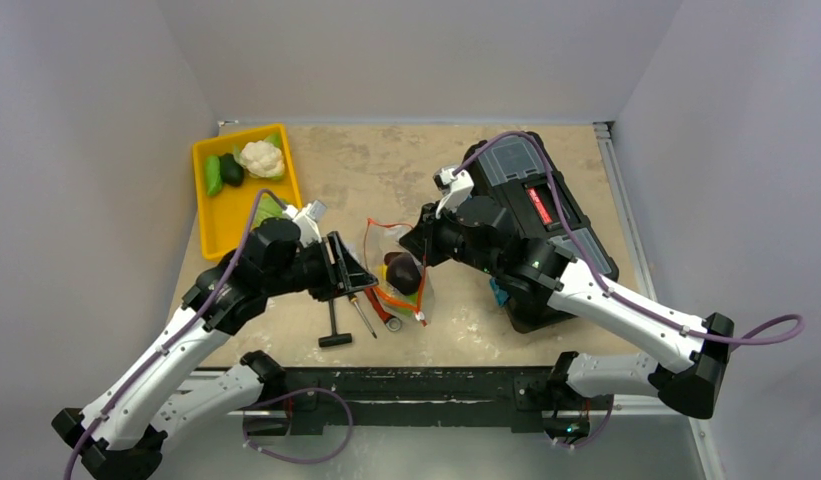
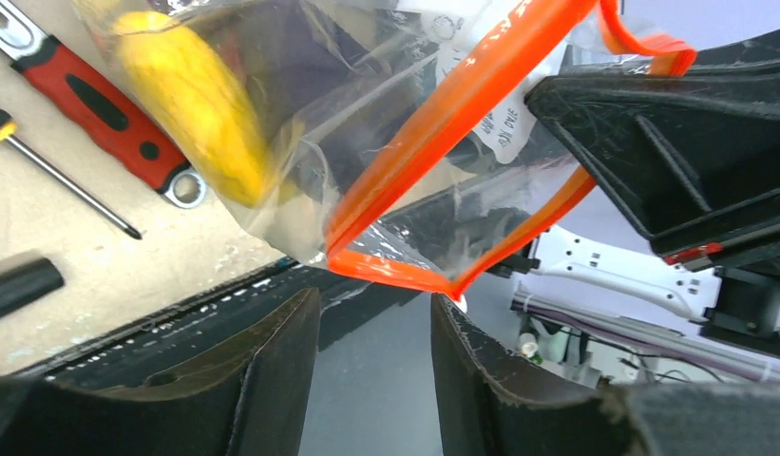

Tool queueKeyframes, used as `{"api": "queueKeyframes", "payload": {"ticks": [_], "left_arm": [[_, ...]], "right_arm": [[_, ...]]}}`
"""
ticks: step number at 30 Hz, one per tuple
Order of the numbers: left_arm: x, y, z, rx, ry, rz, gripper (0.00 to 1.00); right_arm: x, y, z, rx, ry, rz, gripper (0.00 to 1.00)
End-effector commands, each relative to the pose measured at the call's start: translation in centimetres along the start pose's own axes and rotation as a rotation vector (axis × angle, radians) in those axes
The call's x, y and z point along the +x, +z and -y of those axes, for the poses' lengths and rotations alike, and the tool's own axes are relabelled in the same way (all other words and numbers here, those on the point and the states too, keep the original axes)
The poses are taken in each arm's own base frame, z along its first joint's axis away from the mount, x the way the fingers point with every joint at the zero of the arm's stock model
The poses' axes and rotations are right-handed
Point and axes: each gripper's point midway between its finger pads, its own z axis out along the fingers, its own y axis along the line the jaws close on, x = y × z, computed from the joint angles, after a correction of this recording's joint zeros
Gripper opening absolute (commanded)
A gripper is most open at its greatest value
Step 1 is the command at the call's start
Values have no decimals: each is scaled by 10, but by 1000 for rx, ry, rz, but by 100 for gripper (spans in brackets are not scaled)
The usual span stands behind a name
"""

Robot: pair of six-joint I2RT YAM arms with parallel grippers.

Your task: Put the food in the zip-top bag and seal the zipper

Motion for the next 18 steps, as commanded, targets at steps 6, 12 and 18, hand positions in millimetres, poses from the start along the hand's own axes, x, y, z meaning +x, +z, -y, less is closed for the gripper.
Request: {"api": "queueKeyframes", "payload": {"ticks": [6, 12, 18], "left_arm": [[-4, 26, 1, 26, 103, -37, 49], [-16, 35, 7, 6, 141, -21, 35], [-24, 35, 46, 83, 193, -83, 0]], "right_arm": [[-36, -14, -25, -78, 33, 94, 0], [-34, -16, -20, -59, 34, 95, 0], [-37, -23, 5, 63, -10, 121, 0]]}}
